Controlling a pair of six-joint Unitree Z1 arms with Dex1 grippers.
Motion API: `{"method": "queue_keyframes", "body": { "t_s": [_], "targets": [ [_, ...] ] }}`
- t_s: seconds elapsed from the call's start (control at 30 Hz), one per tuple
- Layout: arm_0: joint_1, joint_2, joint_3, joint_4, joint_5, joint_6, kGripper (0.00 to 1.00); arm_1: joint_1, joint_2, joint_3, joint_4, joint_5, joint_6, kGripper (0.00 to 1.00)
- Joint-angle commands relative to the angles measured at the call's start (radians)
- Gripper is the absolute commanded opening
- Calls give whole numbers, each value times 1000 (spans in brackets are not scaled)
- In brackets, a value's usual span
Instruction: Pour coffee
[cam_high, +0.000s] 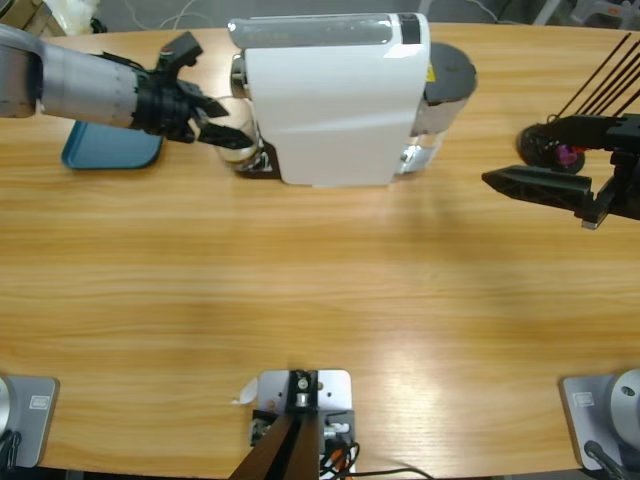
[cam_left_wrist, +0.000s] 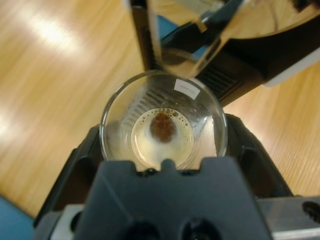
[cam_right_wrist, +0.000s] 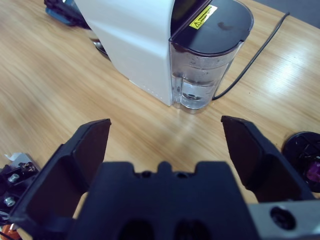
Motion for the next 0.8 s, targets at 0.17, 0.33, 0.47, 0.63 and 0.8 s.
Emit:
{"method": "queue_keyframes", "body": {
  "t_s": [0.17,0.33,0.47,0.63,0.8],
  "targets": [
    [238,-179,99,-6,149,-119,25,-10,3,24,-11,11,1,977],
    [332,-99,91,-74,303,-223,25,-10,5,23,-11,11,1,977],
    [351,2,62,-96,369,-260,25,-10,14,21,-11,10,1,977],
    [351,58,33,-122,405,-269,25,-10,25,20,-11,8,1,977],
    [363,114,13,-136,412,-299,26,-10,31,19,-11,9,1,977]
  ]
}}
